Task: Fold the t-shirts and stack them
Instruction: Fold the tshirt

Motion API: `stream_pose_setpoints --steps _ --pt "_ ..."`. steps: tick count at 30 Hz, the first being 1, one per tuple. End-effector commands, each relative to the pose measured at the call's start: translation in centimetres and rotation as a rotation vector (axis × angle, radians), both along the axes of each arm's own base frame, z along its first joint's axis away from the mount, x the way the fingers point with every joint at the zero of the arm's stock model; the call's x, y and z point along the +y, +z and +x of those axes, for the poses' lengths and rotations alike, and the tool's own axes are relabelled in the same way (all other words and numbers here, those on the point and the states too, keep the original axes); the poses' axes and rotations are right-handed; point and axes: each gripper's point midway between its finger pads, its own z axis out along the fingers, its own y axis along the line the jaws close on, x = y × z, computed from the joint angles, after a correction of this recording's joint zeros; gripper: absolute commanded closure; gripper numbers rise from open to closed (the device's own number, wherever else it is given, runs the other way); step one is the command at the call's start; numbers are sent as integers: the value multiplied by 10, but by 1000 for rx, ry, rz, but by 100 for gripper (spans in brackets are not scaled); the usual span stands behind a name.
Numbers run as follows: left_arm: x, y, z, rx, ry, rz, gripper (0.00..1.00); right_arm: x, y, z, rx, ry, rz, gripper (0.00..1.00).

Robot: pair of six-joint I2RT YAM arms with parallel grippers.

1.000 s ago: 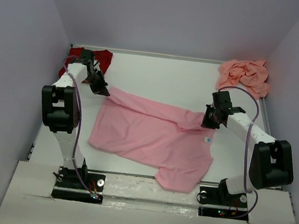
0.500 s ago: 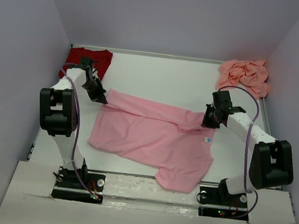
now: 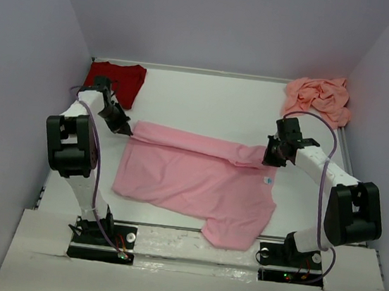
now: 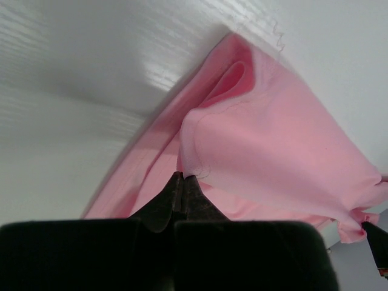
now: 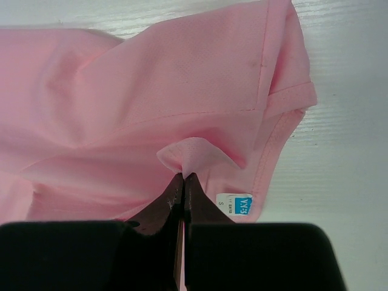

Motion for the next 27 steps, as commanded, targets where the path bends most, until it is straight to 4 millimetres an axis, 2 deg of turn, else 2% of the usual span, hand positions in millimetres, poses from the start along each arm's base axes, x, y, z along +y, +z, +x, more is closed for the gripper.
stream_pose_setpoints --steps 1,4,5,8,11,13,14,15,18,23,27 --pt "11 12 16 -37 4 12 100 3 13 10 -45 18 -8 100" --pt "12 10 22 -39 -5 -2 100 4 10 8 -33 21 -4 100" --pt "10 10 23 -38 -11 -10 94 4 10 9 -31 21 -3 100" --pt "9 16 28 -76 -15 -14 86 5 10 10 -32 23 0 100" --pt "8 13 26 -68 -14 -17 75 11 9 10 -22 43 24 100" --pt "6 9 22 -57 -25 -32 72 12 7 9 -10 45 32 91" --pt "5 8 20 -53 -29 -32 64 12 7 9 -8 42 33 81" --pt "6 8 19 -54 -33 -29 60 13 6 10 -9 43 32 76" --pt "7 13 18 -78 -33 -18 55 12 8 11 -14 40 30 63" --pt "8 31 29 -138 -20 -10 54 13 10 12 -18 42 31 57" --pt "8 54 43 -194 -22 -19 56 13 14 15 -26 45 33 53"
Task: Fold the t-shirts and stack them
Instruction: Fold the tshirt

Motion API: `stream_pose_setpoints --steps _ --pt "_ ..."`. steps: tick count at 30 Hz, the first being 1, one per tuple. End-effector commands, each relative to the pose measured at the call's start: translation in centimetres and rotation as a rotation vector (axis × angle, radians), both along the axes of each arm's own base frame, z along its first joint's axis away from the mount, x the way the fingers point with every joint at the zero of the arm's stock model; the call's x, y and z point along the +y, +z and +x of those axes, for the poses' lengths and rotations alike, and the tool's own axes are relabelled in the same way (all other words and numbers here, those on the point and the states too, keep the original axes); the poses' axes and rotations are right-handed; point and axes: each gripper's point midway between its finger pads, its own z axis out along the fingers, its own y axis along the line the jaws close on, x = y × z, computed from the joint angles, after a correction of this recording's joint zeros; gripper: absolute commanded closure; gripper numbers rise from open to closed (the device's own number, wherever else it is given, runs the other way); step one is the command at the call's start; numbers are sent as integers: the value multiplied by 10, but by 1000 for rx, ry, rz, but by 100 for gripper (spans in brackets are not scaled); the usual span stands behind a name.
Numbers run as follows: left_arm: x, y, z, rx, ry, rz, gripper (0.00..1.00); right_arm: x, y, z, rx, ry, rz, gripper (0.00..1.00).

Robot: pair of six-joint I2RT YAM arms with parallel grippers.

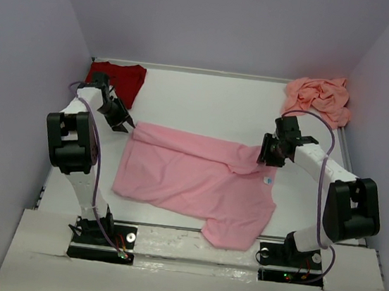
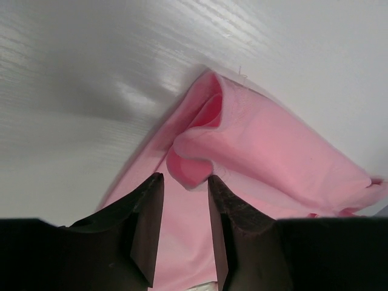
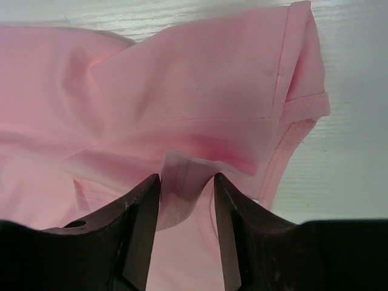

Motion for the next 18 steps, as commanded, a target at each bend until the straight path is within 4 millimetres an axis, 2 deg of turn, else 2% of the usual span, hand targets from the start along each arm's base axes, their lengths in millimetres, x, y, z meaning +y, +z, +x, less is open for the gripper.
stream_pose_setpoints --steps 1,6,12,16,17,18 --pt "1 60 24 -155 -10 -2 57 6 19 12 -46 23 5 53" --pt "8 91 40 -216 -15 40 60 -5 34 21 -92 17 -60 50" --pt "2 87 32 -195 -36 12 67 -1 39 24 -91 18 -39 49" --pt "-6 83 30 -220 -31 -40 77 0 36 31 -109 20 -44 49" --pt "-11 81 30 -228 -32 -70 85 1 36 34 -115 20 -38 49" --pt "-22 77 30 -242 -51 -131 89 2 34 37 -117 21 -37 50"
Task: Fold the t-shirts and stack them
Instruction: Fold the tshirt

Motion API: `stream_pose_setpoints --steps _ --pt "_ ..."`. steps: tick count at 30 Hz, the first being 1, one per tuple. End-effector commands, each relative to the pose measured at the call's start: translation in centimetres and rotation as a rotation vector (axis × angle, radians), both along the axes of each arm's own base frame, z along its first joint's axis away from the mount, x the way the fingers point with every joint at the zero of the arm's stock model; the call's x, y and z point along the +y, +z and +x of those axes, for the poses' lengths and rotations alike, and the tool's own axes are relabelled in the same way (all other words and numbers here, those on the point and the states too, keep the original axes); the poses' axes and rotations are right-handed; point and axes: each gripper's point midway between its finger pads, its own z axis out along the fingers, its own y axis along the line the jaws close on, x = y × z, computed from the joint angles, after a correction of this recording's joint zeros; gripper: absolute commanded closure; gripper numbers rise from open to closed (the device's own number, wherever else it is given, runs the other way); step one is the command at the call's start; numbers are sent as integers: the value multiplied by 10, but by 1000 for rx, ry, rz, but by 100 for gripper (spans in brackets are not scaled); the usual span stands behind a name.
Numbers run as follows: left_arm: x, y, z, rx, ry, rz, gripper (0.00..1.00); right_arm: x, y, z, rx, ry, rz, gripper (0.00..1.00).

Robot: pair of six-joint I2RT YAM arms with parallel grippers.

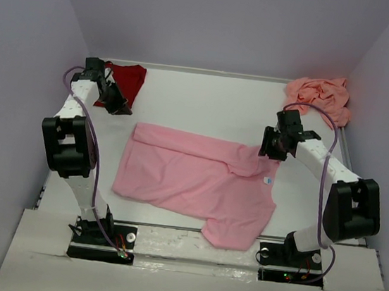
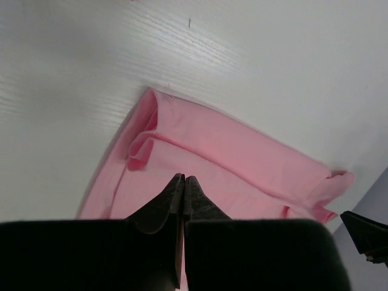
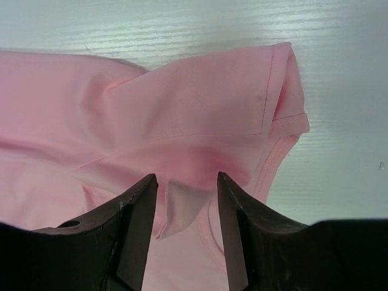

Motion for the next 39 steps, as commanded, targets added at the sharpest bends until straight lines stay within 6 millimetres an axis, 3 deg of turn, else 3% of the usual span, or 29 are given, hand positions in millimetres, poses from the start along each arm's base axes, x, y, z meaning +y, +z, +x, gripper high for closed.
stream_pose_setpoints --steps 1,2,3,4,5,10,12,13,14,23,32,39 --pt "-30 15 -5 -76 -56 -161 92 8 11 24 -70 21 3 51" --pt "-35 12 -6 -67 -60 -186 100 10 10 26 -71 27 13 55" --pt "-45 11 -6 -64 -82 -198 100 12 13 32 -83 28 15 78" --pt "-50 13 -2 -81 -98 -202 100 13 9 36 -76 24 16 93" --pt "-56 15 -1 -90 -117 -205 100 13 9 39 -78 24 16 100" --pt "-96 33 15 -155 -227 -198 100 19 18 63 -121 27 25 100" --pt "-100 36 23 -173 -242 -205 100 26 19 67 -123 55 51 100" --pt "-121 43 23 -188 -291 -207 100 28 22 71 -133 58 57 100" --pt "-126 41 25 -183 -301 -213 100 31 18 73 -122 66 64 100" --pt "-167 34 24 -140 -376 -224 100 45 -8 66 -42 67 139 100" --pt "-173 20 13 -44 -392 -115 100 52 -30 50 24 82 186 100" --pt "-145 1 1 68 -387 106 100 51 -43 44 61 87 176 100"
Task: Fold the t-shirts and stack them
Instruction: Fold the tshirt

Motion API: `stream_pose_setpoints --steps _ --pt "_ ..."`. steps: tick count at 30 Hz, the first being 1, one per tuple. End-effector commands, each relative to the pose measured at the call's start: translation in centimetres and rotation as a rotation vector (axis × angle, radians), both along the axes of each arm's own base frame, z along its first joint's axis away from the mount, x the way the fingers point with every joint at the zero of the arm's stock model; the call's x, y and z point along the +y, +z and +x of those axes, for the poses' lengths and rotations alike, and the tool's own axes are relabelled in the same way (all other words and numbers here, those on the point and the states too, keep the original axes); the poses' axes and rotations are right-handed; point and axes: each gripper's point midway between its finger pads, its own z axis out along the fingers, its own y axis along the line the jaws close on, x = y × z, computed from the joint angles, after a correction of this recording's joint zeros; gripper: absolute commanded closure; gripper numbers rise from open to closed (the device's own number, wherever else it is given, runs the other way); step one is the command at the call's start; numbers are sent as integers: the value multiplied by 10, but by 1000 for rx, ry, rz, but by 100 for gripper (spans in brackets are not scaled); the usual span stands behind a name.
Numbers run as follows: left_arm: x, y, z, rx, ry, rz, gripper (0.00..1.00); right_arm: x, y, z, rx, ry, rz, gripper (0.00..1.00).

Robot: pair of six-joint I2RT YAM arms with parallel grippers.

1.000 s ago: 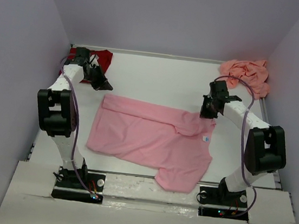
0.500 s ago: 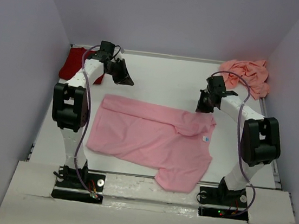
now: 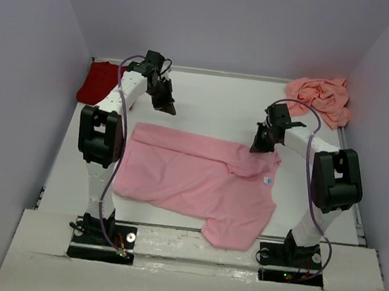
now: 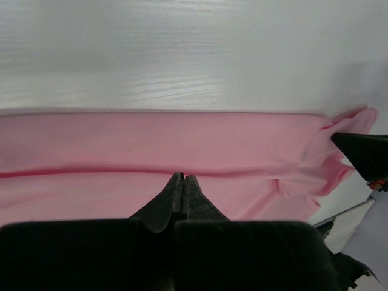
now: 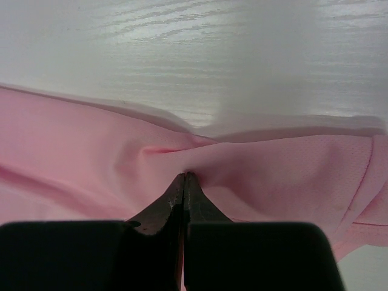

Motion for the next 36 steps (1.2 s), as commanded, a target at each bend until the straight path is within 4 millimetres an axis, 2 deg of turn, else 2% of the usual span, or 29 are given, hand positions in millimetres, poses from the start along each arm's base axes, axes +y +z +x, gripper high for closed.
stream_pose_setpoints --steps 1,4,5,6,10,11,12,13,17,22,23,24,29,36 --pt "26 -4 -14 42 -4 164 100 7 -4 2 -13 20 16 100" --pt "48 -10 -22 46 11 278 100 6 -6 1 -10 26 11 100" --pt "54 -20 -31 74 13 306 100 6 -7 1 -11 28 8 100" --pt "61 -17 -33 59 16 321 100 5 -7 0 -10 30 5 100" --pt "76 -32 -52 80 31 334 95 6 -7 0 -10 41 7 100" --pt "78 -39 -58 98 23 337 90 7 -7 1 -10 41 7 100" --pt "79 -41 -59 104 22 336 75 7 -7 1 -12 49 10 100" --pt "80 -44 -61 104 7 341 70 8 -7 2 -14 52 11 100" --pt "90 -39 -53 77 8 397 59 10 -6 3 -14 65 18 100" --pt "100 -32 -38 40 -2 422 57 12 -4 6 -19 77 25 100" --pt "102 -31 -33 25 -8 419 51 13 -4 5 -16 78 29 100" --pt "103 -31 -32 24 -11 419 49 13 -3 6 -14 79 30 100" --pt "108 -35 -28 40 -16 443 49 13 -3 5 -16 82 32 100" --pt "110 -53 -26 81 -56 457 49 15 -1 6 -19 83 39 100"
